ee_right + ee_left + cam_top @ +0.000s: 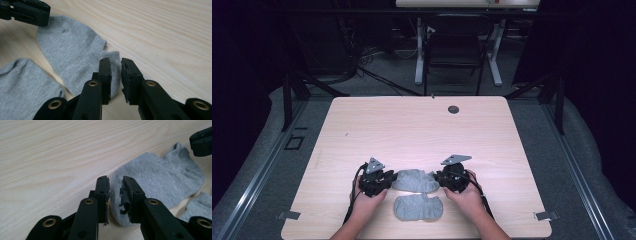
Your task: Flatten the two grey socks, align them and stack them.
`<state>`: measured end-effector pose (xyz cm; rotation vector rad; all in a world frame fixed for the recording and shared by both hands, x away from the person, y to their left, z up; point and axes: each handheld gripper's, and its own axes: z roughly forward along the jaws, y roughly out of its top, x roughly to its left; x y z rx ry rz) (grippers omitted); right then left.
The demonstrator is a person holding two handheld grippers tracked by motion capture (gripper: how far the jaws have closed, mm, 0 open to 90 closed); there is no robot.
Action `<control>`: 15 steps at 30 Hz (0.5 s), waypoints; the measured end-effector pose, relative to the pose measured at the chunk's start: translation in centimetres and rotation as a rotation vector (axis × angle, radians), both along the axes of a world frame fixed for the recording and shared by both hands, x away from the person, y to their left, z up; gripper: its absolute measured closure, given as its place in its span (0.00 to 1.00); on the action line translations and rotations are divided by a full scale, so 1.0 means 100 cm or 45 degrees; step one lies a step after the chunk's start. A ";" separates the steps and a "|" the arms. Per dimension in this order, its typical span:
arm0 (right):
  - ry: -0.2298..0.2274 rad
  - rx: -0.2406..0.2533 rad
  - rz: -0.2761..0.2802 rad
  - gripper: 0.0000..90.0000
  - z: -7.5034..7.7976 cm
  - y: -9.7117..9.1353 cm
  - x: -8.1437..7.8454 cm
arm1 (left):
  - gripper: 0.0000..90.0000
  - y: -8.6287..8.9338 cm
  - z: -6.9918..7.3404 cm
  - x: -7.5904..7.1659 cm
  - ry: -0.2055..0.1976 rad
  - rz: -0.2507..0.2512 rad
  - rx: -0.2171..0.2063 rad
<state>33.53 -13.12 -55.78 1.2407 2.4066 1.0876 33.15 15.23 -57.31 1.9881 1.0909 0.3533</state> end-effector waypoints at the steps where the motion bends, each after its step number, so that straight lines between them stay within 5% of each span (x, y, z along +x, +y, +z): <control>1: 0.009 0.000 -0.006 0.84 -0.001 0.000 0.001 | 0.82 0.000 -0.001 0.001 0.006 0.000 0.005; 9: 0.067 0.030 -0.026 0.82 -0.009 -0.003 0.009 | 0.85 -0.004 -0.005 0.007 0.029 0.000 0.004; 15: 0.101 0.013 0.000 0.92 -0.014 0.000 0.008 | 0.96 -0.006 -0.004 0.007 0.033 -0.025 0.027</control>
